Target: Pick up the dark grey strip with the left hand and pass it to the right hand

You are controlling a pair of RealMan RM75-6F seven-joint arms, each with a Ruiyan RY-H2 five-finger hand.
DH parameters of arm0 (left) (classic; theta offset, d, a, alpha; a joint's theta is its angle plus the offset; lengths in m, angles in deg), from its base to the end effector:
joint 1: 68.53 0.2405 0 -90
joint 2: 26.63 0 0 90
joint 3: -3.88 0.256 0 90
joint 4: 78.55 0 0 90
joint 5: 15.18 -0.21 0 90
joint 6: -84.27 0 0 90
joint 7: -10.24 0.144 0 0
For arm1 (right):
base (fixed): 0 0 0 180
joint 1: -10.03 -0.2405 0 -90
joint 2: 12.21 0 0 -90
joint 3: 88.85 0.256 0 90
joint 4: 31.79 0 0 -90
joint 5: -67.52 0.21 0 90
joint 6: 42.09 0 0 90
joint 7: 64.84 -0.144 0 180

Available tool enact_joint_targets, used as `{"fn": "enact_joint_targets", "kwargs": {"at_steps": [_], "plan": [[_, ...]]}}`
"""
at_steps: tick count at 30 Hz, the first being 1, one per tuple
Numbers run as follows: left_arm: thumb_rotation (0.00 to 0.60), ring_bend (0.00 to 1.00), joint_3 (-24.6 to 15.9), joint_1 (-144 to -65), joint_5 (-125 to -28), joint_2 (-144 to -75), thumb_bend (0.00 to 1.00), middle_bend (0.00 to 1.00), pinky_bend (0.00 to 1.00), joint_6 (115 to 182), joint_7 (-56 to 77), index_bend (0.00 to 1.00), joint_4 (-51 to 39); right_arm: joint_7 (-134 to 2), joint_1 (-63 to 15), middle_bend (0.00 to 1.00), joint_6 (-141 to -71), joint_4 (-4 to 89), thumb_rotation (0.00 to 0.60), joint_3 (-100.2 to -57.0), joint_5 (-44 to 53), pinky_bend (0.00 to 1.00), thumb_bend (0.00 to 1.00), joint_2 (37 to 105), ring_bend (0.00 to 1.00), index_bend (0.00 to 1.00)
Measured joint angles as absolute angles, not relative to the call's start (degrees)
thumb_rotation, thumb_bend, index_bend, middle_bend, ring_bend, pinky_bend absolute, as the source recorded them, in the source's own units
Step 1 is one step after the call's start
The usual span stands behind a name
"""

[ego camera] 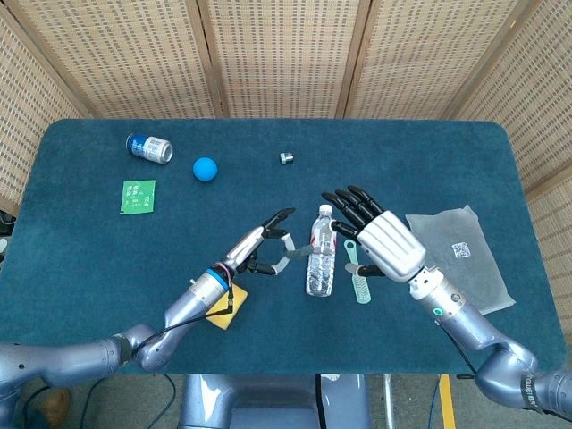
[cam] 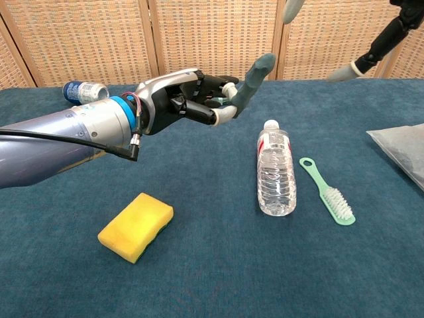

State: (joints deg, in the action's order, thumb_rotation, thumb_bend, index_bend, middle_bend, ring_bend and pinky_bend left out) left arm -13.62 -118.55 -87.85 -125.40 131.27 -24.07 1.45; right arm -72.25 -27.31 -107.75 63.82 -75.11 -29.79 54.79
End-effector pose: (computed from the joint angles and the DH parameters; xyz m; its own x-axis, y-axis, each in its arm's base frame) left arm -0.0491 0.3473 -0.0625 -0.3478 0.6280 0.6962 0.8033 -0.1833 0.5666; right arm -0.1117 -0.3238 0.1140 0.3003 -0.0198 0.9536 -0.6979 -0.6860 0.2055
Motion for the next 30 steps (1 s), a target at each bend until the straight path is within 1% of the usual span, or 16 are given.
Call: {"fn": "enact_joint_targets", "kwargs": {"at_steps": [5, 10, 16, 23, 30], "plan": [[0.6, 0.0, -15.0, -120.0, -84.7, -126.6, 0.5, 0.0, 0.0, 130.6, -19.8, 0.79, 2.0, -68.3, -29.4, 0.12, -105.7, 64.8, 0.6, -74.7, -28.6, 0.0, 0.25, 56.0, 0.0, 0.4], [0.6, 0.0, -16.1, -121.2, -81.4, -127.9, 0.5, 0.0, 0.0, 130.0, -16.1, 0.79, 2.5, -64.8, -31.3, 0.13, -103.9, 65.4, 0.6, -74.4, -27.1, 0.0, 0.3, 57.5, 0.0, 0.43], [0.6, 0.0, -16.4, -121.5, -80.6, -128.6, 0.5, 0.0, 0.0, 129.7, -15.3, 0.79, 2.2, -61.8, -32.6, 0.14, -102.7, 65.2, 0.6, -74.2, -24.3, 0.0, 0.37, 58.6, 0.0, 0.47], [0.6, 0.0, -16.8, -121.4, -80.8, -128.6, 0.5, 0.0, 0.0, 129.6, -15.7, 0.79, 2.0, -61.2, -32.9, 0.14, -102.8, 64.4, 0.6, -75.2, -23.8, 0.0, 0.41, 58.6, 0.0, 0.48], [0.6, 0.0, -17.2, -121.4, -80.8, -128.3, 0.5, 0.0, 0.0, 129.8, -15.7, 0.79, 2.6, -61.6, -32.8, 0.14, -103.9, 64.0, 0.6, -76.4, -24.6, 0.0, 0.42, 58.5, 0.0, 0.49]]}}
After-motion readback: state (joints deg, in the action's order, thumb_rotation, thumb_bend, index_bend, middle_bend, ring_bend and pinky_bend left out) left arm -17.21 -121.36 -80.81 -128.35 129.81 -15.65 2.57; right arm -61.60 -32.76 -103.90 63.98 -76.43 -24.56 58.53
